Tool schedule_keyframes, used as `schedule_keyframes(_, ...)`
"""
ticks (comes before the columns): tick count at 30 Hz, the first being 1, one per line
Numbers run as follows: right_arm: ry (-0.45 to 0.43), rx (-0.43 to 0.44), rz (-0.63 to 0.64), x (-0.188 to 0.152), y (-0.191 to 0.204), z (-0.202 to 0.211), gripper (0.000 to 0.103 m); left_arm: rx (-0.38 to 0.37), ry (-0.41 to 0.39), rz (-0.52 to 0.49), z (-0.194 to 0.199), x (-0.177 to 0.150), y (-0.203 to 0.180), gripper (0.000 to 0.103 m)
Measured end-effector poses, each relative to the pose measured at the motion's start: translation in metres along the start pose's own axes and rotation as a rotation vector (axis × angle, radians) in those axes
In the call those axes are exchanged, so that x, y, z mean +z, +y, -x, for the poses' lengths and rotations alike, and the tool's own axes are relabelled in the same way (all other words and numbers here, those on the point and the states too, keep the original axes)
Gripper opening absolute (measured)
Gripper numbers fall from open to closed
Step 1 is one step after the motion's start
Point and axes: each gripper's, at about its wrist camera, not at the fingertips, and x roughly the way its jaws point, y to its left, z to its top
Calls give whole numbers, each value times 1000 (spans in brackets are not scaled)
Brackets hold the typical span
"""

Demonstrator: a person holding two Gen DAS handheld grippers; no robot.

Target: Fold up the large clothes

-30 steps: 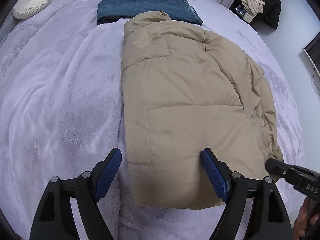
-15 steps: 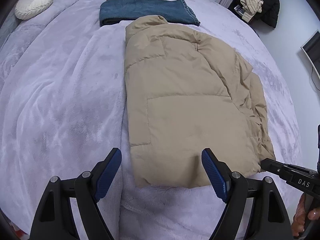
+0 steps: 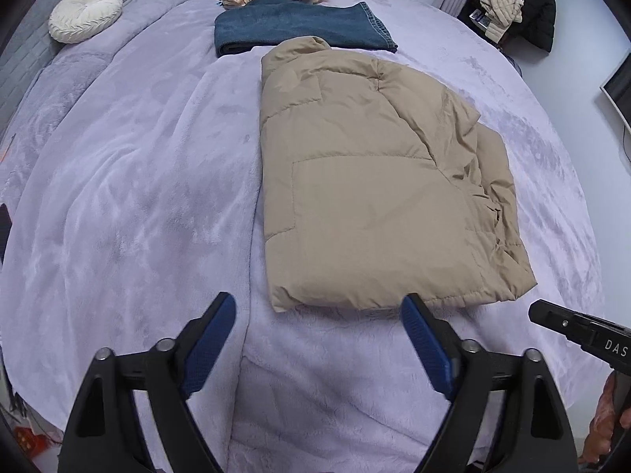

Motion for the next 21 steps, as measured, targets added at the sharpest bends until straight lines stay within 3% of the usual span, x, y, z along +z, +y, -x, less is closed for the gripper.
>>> schedule_keyframes(1,-4,2,0,-2,-2,3,6,15,-12,4,3,-3,-1,103)
schedule_keyframes(13,-49,-35,30,-18,0,38,8,35,-54,20,47,-24,-17,103)
schedule_keyframes(14,-60,-48,35,-18,2,43,14,33,-60,22,52,-26,-17,103)
schedule_keyframes(16,-91,-61,42,-20,5,54,61,48,-81,28,64,-28,-19,103)
schedule_keyframes(17,-115,-62,47,-21,7,61,68,62,-96,29,71,-30,-20,103)
schedule_keyframes(21,-167,-67,92,-23,17,85,69,81,-124,36,92,-34,-22,103)
